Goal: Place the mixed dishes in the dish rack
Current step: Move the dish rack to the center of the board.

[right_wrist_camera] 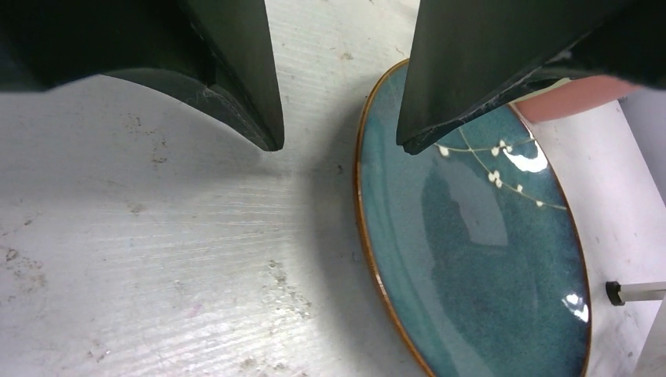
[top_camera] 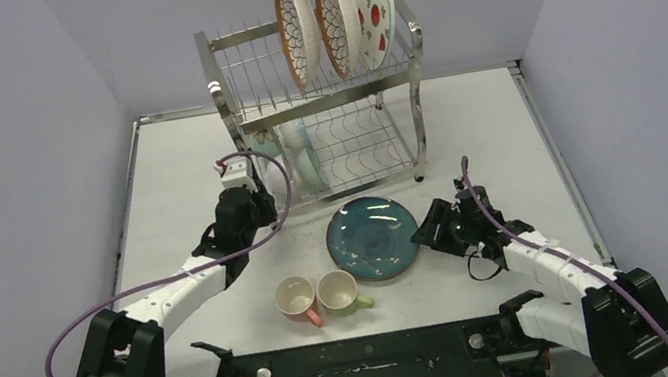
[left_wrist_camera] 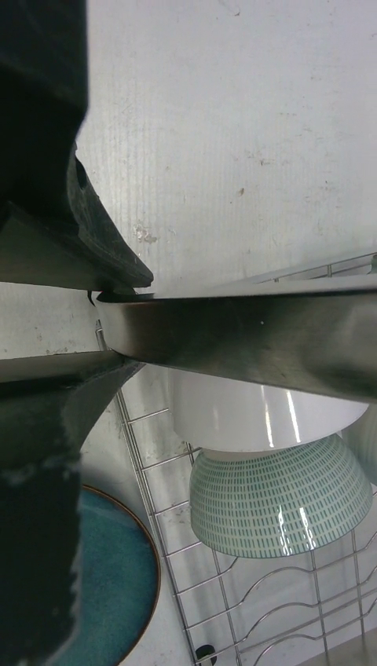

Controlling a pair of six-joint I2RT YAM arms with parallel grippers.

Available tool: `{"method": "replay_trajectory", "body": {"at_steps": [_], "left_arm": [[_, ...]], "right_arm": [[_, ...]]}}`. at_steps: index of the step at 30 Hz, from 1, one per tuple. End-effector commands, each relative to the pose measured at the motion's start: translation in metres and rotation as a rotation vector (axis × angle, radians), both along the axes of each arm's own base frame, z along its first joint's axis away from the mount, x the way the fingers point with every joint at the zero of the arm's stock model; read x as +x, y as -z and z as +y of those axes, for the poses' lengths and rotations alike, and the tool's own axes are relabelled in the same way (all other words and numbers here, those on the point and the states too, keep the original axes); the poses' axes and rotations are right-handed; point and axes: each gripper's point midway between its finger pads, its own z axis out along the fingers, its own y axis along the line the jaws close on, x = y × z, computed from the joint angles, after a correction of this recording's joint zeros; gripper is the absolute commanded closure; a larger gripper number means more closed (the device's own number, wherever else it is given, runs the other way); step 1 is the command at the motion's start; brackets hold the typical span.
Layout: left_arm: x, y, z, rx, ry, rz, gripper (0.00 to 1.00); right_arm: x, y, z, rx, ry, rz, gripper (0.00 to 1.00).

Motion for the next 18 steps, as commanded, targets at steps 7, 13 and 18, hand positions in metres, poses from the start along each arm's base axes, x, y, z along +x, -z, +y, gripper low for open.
{"method": "replay_trajectory", "body": {"at_steps": [7,13,18], "left_arm": [[-0.001,-0.022,-0.062,-0.132,0.238,-0.077,0.93],[-0.011,-0.020,-0.089,-0.128,0.309,-0.074,0.97],[-0.020,-0.017,-0.113,-0.128,0.365,-0.067,0.99]], "right_arm": [[0.023,0.002,0.010,0.160,0.104,-0.047,0.50],[0.021,0.015,0.015,0.223,0.136,-0.024,0.54],[0.015,0.025,0.017,0.260,0.153,-0.004,0.57]]}}
